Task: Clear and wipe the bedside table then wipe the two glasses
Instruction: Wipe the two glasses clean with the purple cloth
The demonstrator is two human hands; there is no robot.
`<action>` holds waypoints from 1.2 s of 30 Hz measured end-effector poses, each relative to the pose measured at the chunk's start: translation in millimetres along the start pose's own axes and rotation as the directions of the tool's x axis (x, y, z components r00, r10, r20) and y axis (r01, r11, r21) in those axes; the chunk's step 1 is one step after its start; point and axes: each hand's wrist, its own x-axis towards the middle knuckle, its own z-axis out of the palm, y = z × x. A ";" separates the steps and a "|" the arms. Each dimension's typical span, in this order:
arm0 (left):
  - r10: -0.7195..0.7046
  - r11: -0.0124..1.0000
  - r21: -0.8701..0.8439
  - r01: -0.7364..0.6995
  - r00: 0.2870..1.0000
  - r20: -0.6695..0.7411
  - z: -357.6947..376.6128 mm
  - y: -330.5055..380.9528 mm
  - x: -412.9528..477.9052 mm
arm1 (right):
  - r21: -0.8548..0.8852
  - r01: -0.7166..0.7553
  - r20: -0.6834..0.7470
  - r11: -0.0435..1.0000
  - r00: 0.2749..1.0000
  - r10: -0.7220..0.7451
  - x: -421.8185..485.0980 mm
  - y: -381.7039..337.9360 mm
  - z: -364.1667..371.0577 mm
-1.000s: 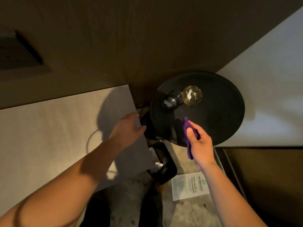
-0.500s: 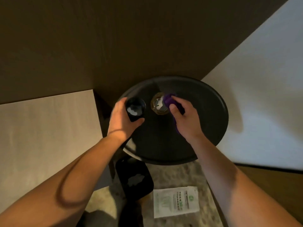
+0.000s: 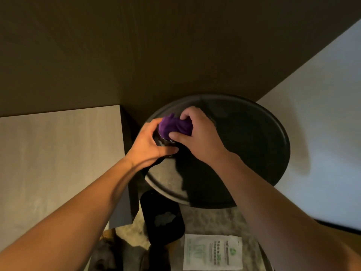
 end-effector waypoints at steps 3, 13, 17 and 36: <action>-0.006 0.999 -0.031 0.007 0.999 0.043 -9.2 1.7 -4.1 | -0.008 0.029 0.026 1.000 0.999 -0.029 -3.9 0.9 4.4; -0.150 0.971 -0.173 0.167 0.983 0.106 -33.0 12.3 -17.2 | 0.275 -0.077 0.237 0.958 0.971 0.010 -26.0 -1.7 -8.5; -0.182 0.919 -0.334 0.211 0.976 0.115 -35.5 10.0 -20.3 | 0.277 -0.099 0.180 0.956 0.982 0.049 -28.3 -8.8 -9.8; -0.200 0.769 -0.507 0.390 0.900 0.388 -78.5 -4.7 -29.3 | 0.390 -0.270 0.265 0.880 0.949 0.173 -24.3 -40.7 18.9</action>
